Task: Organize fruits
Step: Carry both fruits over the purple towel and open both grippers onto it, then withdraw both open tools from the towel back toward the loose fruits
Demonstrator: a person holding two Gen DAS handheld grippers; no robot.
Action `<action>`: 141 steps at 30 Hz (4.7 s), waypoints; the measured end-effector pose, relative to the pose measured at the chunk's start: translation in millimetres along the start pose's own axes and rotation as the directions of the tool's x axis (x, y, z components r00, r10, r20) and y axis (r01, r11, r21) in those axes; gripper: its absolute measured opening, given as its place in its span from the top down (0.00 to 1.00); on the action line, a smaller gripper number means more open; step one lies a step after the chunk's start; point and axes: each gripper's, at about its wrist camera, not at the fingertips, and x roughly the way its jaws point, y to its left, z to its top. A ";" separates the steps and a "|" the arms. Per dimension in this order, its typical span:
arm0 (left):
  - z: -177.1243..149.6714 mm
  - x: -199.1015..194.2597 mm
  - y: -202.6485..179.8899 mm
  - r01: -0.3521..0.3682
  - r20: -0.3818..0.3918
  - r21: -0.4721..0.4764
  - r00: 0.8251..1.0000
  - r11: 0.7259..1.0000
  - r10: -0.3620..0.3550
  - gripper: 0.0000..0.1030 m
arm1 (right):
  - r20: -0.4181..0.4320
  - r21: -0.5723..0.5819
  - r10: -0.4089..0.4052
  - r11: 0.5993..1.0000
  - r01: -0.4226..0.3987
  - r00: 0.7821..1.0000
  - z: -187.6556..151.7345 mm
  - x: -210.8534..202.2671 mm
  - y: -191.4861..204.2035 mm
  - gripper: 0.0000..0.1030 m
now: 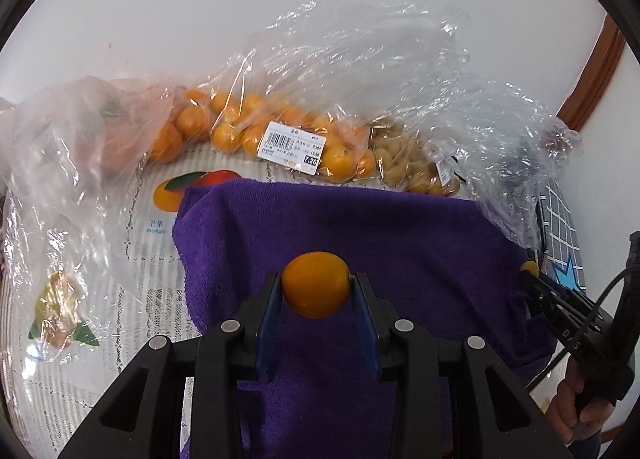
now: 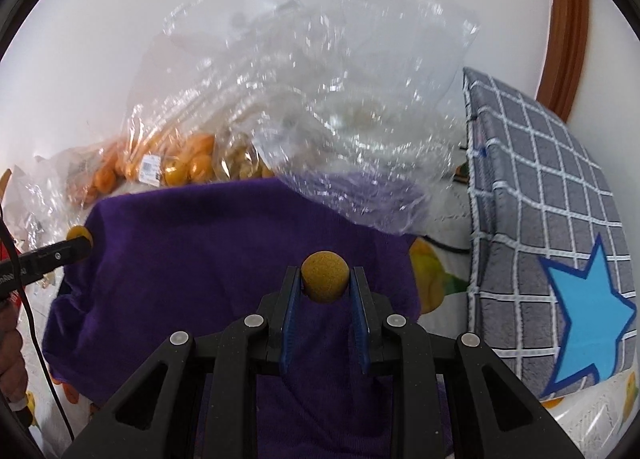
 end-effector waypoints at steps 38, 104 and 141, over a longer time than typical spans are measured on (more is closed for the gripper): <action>-6.1 30.5 -12.2 -0.003 -0.111 0.049 0.994 0.999 0.008 0.67 | -0.090 -0.012 0.024 1.000 -0.026 0.996 -6.8 34.8 6.0 0.64; -65.6 -114.4 -21.5 -0.056 0.131 0.103 0.990 0.993 0.043 0.26 | 0.017 -0.069 -0.009 0.998 0.010 1.000 -103.7 -114.5 10.0 0.40; -150.5 -105.5 35.8 -0.002 0.104 -0.006 0.995 1.000 0.003 0.29 | -0.058 -0.113 0.087 0.989 -0.094 0.994 -138.0 -99.9 24.5 0.49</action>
